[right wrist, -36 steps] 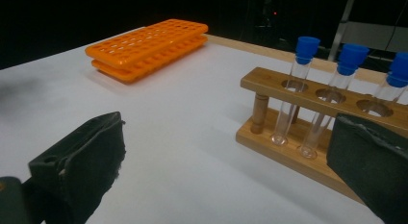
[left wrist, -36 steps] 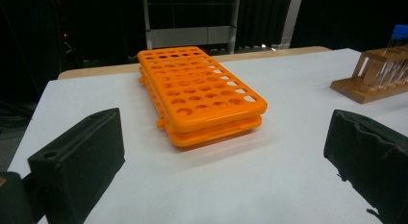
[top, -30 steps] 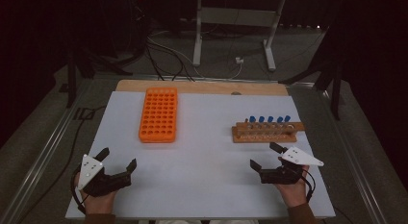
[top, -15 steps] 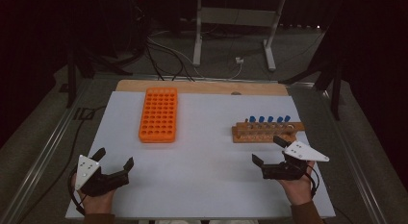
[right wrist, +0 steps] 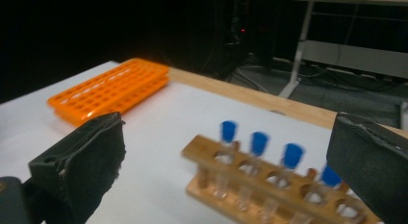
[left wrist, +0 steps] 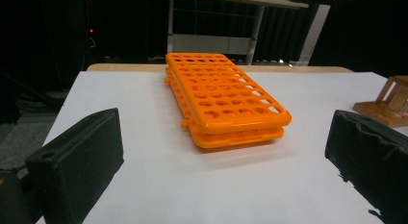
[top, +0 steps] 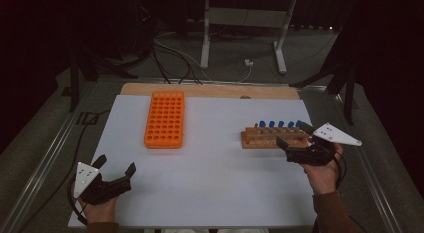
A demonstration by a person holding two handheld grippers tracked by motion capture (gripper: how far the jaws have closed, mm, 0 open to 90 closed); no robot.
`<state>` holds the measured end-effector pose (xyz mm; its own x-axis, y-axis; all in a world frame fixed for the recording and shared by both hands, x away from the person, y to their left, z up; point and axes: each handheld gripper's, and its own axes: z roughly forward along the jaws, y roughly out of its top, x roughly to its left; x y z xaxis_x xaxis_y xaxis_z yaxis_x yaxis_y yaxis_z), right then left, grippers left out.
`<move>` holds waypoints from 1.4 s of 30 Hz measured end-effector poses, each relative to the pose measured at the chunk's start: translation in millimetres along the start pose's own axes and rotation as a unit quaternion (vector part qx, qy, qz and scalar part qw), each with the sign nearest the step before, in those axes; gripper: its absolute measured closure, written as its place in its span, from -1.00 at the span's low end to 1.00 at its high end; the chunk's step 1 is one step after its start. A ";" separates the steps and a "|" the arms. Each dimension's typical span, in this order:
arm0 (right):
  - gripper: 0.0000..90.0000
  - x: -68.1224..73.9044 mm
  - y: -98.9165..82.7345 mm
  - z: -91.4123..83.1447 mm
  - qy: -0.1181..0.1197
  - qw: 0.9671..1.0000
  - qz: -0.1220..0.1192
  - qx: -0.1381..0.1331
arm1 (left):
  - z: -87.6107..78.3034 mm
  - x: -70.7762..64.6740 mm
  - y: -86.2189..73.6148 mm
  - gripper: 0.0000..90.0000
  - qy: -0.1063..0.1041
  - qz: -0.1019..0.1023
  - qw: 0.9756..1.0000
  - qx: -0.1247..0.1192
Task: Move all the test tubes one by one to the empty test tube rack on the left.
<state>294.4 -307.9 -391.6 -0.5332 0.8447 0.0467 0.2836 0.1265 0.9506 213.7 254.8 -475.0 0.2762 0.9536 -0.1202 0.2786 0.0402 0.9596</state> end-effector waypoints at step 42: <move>0.65 -89.9 -45.7 58.2 -0.101 0.985 0.077 0.114 | 4.3 2.8 -3.7 -0.98 0.000 -0.013 1.000 0.008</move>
<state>375.8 -359.4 -457.1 -0.3072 0.9464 0.1002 0.5329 0.0839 0.8420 217.4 256.1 -479.9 0.2687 0.9521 -0.1459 0.3011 0.0609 0.9517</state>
